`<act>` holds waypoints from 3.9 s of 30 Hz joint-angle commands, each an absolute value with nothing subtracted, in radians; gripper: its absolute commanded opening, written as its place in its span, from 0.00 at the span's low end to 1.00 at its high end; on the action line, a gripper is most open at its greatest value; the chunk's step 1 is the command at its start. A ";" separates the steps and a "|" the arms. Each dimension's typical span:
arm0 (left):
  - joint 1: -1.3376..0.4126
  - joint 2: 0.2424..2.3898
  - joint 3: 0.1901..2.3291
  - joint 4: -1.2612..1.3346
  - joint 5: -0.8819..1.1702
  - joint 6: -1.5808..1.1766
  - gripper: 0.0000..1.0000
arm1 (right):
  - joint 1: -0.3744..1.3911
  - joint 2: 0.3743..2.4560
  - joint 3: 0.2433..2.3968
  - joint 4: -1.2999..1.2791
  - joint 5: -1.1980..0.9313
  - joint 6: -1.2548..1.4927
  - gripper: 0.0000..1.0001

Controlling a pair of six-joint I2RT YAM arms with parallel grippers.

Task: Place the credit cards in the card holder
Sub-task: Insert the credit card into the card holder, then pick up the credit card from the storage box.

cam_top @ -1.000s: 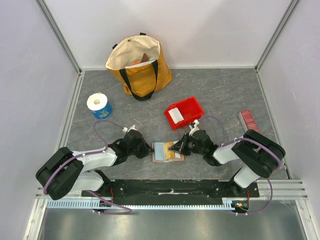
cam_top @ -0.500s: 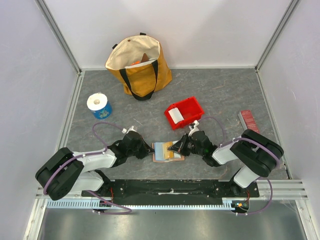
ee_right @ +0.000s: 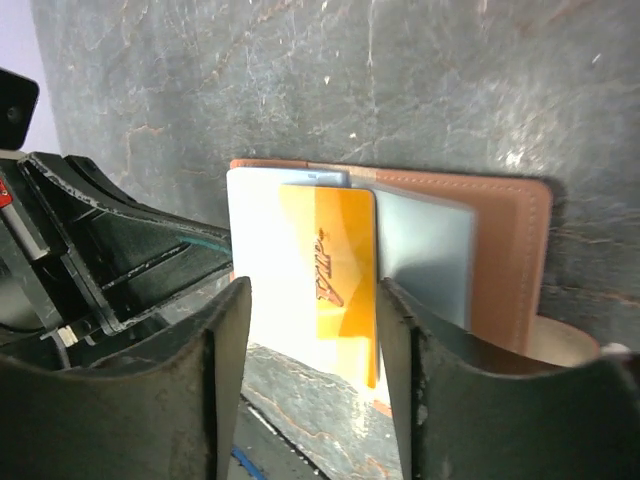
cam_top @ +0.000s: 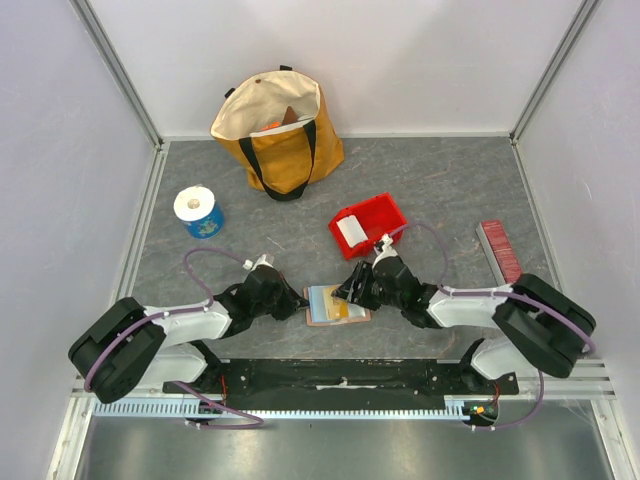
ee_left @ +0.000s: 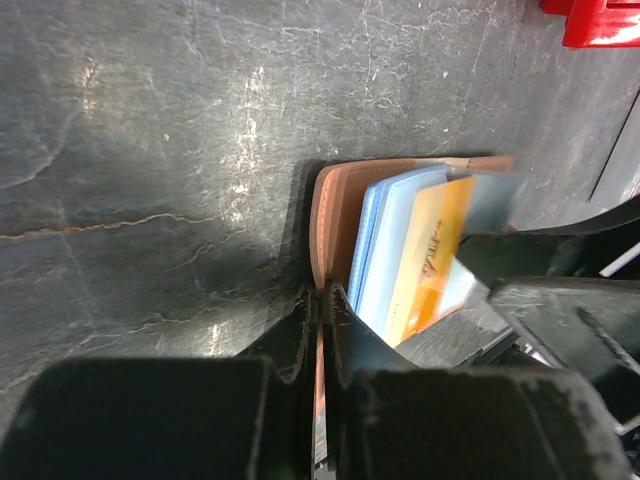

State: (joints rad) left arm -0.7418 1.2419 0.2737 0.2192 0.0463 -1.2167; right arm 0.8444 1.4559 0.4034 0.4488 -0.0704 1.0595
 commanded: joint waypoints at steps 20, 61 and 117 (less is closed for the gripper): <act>-0.746 1.238 0.252 0.167 0.012 -1.206 0.02 | 0.845 1.489 0.500 0.345 -0.147 0.948 0.47; -0.744 1.196 0.425 -0.037 -0.068 -1.046 0.02 | 0.451 1.523 1.063 -0.193 -0.208 0.368 0.78; -0.732 1.285 0.462 -0.003 -0.020 -1.014 0.02 | 0.374 1.873 1.298 -0.221 -0.482 0.295 0.62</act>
State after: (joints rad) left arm -0.7345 1.2720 0.4351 -0.0265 -0.0204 -1.0523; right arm 0.3779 1.9236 1.2652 -0.2199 -0.4725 0.3019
